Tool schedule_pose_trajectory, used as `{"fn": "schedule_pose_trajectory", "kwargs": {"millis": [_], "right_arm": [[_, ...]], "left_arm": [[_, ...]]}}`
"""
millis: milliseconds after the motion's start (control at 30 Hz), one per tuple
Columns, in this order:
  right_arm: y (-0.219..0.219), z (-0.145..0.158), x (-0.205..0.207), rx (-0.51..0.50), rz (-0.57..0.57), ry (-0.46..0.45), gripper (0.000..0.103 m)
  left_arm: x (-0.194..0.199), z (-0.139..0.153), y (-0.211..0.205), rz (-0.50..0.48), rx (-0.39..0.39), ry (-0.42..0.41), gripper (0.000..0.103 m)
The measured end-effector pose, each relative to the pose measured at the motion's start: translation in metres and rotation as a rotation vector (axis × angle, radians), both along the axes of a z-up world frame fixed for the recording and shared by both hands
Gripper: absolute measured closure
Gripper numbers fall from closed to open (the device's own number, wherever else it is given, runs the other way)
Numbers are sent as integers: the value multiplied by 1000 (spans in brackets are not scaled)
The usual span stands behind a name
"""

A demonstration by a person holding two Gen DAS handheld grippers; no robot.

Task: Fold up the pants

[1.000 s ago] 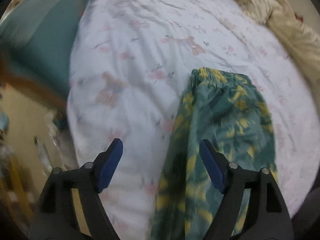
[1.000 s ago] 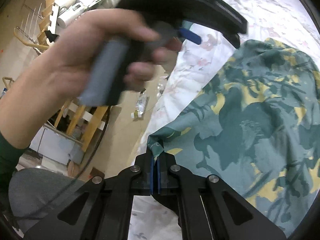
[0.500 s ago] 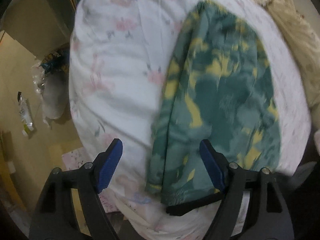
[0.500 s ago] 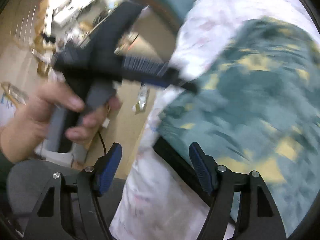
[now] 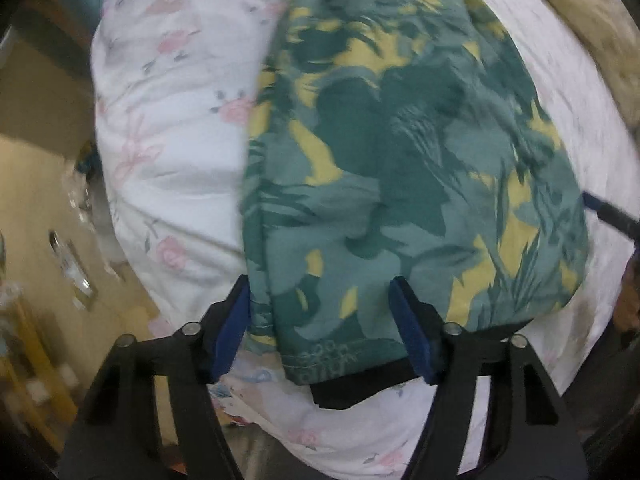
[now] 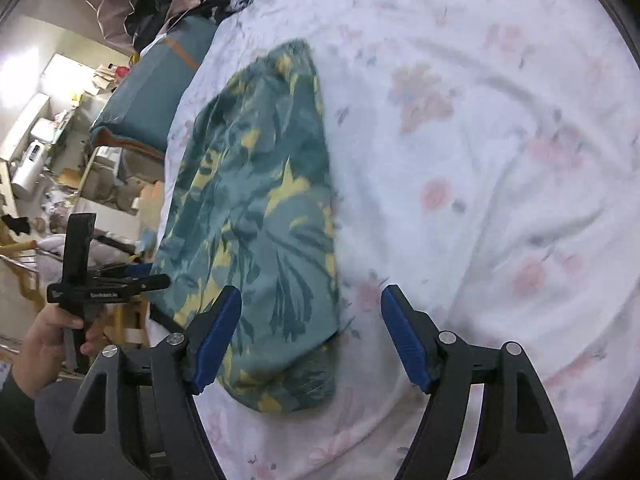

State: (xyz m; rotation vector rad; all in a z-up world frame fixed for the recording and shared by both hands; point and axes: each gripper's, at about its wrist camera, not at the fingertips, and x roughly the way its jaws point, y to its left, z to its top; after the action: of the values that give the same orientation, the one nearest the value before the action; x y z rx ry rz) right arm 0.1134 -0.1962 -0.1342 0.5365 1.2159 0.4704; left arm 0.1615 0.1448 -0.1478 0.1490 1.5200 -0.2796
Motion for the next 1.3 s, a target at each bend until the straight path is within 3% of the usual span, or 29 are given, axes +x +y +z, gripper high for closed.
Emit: {"fn": "schedule_pose_trajectory", "kwargs": {"millis": [67,133,267,300,333,367,467,600,733,867,1067,1133,1300], "right_arm": [[8,-12,-2,20,20,17,34],[18,-26,1,61,56,56,35],[36,-39,-3,40,84,43,38],[38,-39,-3,57,79,41,52],[42,-40,-5,101,87,62,78],[47,-42,-6,129,108,82,93],[58,-25,-15,64,171,-8,95],[26,17,-21,113,123,-76,96],[-22,88,-38,152,95,-168,96],[-61,167,-63,130,112,-327,96],[-92,265,-56,132,53,-448,96],[-95,293,-42,103,40,-491,96],[-89,325,-1,79,23,-531,96]], "left_arm": [[-2,-4,-8,-36,20,-3,80],[-1,-9,-12,-57,31,1,97],[-3,3,-6,-25,11,0,100],[-5,7,-4,-25,17,-5,100],[-6,12,-3,-32,30,-10,100],[-8,15,-4,-33,34,-9,101],[-14,30,-15,-17,16,-10,101],[-29,76,-32,19,-67,-82,101],[-60,142,-51,62,-237,-180,101],[-84,222,-83,24,-372,-325,101],[-80,321,-100,38,-439,-538,101],[-71,337,-99,80,-459,-571,101],[-46,350,-93,128,-415,-646,101]]}}
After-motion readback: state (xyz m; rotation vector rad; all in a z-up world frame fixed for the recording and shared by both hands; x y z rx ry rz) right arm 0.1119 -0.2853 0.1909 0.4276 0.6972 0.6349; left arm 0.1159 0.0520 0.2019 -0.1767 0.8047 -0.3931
